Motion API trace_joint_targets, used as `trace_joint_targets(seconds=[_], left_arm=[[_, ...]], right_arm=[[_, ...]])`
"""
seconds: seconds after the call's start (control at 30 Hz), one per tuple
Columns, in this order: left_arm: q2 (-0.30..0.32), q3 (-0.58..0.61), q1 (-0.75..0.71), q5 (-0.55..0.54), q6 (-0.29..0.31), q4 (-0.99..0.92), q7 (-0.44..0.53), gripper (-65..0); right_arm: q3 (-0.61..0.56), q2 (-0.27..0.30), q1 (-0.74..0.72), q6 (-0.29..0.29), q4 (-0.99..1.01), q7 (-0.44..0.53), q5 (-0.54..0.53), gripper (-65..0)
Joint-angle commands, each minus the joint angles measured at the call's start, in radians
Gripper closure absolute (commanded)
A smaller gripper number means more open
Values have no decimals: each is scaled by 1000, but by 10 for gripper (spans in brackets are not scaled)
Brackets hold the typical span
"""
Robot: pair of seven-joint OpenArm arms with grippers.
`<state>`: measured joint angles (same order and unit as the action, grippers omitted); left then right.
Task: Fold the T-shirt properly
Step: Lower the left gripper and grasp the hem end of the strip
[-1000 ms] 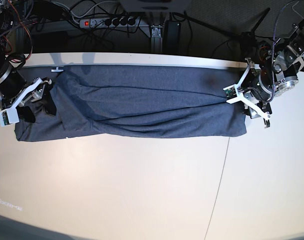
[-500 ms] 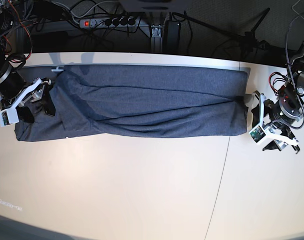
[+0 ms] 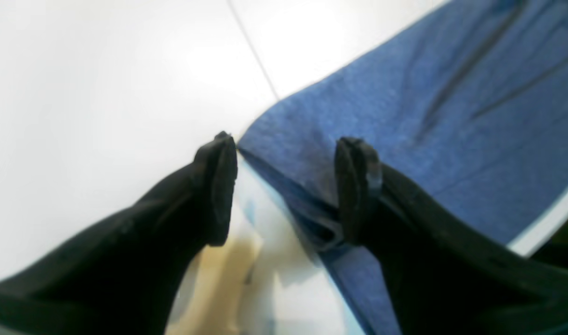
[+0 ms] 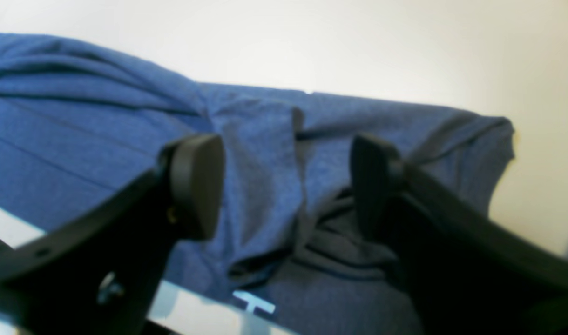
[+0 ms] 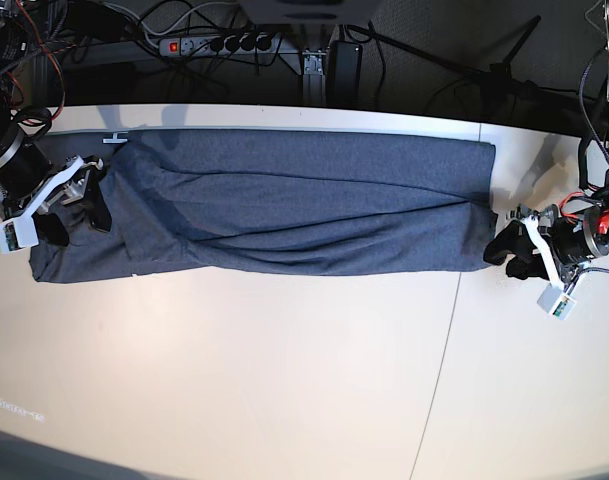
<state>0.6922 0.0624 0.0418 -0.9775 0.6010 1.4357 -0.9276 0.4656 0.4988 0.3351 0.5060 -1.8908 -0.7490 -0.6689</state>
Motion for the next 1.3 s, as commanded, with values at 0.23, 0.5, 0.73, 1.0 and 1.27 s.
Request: trace_joint_targets(seconds=[0.23,0.5,0.73,1.0,1.27], left_arm=[[14,-12,44,-131,69,-153,-13,-365],[3,-12,45,-195,97,-160,-32,-365],[-20,-12,45,-220,97,-160,-49,-365],[-69,-12,57,-215,97,-160,-48,-362],[-68,-12,91,-176,97,-160,-17,0]], right_arm=[[12,19,-5,21,44,20,-13,-422],[12,19,-5,21,44,19,-23,-422],[12,19,-6,21,44,20,-23,-422],[12,19,-5,21,44,19,-23,-422],[12,19,-5,21,44,19,-23,-422]])
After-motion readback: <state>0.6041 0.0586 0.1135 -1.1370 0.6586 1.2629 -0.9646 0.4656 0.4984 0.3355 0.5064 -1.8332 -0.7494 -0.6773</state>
